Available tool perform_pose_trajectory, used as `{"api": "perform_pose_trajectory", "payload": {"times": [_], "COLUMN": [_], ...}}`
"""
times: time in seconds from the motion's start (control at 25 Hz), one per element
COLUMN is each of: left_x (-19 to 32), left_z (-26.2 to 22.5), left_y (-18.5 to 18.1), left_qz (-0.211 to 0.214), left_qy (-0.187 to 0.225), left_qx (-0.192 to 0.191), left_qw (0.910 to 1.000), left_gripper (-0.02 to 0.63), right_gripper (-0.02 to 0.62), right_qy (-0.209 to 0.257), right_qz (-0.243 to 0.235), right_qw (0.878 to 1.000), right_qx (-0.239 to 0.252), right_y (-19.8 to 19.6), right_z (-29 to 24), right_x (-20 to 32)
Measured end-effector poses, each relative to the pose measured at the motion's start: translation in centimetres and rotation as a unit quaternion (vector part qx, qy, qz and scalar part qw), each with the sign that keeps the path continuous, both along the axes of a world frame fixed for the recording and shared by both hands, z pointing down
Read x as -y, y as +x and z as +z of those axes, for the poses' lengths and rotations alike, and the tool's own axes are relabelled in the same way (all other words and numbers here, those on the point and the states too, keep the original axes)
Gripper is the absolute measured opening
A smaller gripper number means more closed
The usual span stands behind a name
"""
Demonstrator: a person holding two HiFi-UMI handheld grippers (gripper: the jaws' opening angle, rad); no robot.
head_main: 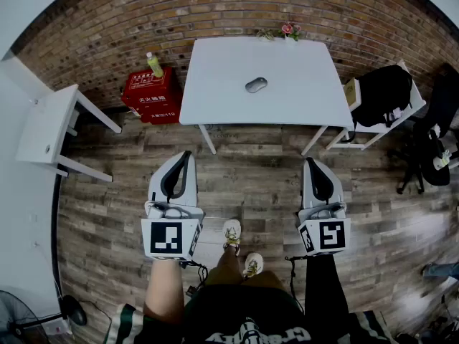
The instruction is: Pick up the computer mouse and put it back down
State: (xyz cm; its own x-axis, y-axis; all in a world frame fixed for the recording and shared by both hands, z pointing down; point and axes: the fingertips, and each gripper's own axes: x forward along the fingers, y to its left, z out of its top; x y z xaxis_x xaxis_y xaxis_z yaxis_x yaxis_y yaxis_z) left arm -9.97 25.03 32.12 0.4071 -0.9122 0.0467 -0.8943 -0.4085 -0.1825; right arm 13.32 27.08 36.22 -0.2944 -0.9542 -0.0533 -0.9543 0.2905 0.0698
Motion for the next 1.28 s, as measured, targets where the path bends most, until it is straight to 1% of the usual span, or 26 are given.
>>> {"api": "perform_pose_trajectory", "payload": {"times": [0.16, 0.28, 0.4, 0.52, 0.64, 0.76, 0.92, 1.08, 1.28], "left_x": [-4.1, -6.4, -7.7, -8.4, -8.8, -8.8, -8.9, -8.5, -7.1], "left_z": [-0.4, -1.0, -1.8, -2.1, -2.4, -2.7, -2.5, -3.2, -3.1], "left_y": [0.2, 0.0, -1.0, -2.8, -4.9, -7.6, -10.6, -12.5, -13.2], "left_qz": [0.002, 0.009, 0.02, 0.031, 0.048, 0.063, 0.082, 0.092, 0.097], "left_qy": [0.002, 0.007, 0.013, 0.018, 0.025, 0.025, 0.02, 0.026, 0.024], "left_qx": [0.005, 0.01, 0.008, 0.005, -0.005, -0.02, -0.021, -0.029, -0.025], "left_qw": [1.0, 0.9999, 0.9997, 0.9993, 0.9985, 0.9975, 0.9962, 0.995, 0.9947], "left_gripper": [0.005, 0.005, 0.005, 0.005, 0.005, 0.005, 0.005, 0.005, 0.005], "right_gripper": [0.012, 0.012, 0.012, 0.012, 0.014, 0.014, 0.014, 0.014, 0.014], "right_qy": [-0.006, -0.007, -0.007, 0.004, 0.015, 0.018, 0.018, 0.029, 0.033], "right_qz": [0.005, 0.004, 0.006, 0.016, 0.034, 0.044, 0.053, 0.065, 0.076], "right_qw": [1.0, 1.0, 1.0, 1.0, 0.999, 0.999, 0.998, 0.997, 0.996], "right_qx": [0.01, 0.008, 0.002, 0.004, 0.005, -0.005, -0.022, -0.025, -0.015], "right_y": [-0.1, -1.1, -2.5, -4.2, -6.4, -9.8, -13.4, -15.0, -15.4], "right_z": [0.1, 0.0, -0.4, -1.4, -2.3, -3.0, -3.5, -4.8, -5.3], "right_x": [-4.7, -7.4, -9.1, -10.2, -11.1, -11.6, -12.1, -12.0, -10.7]}}
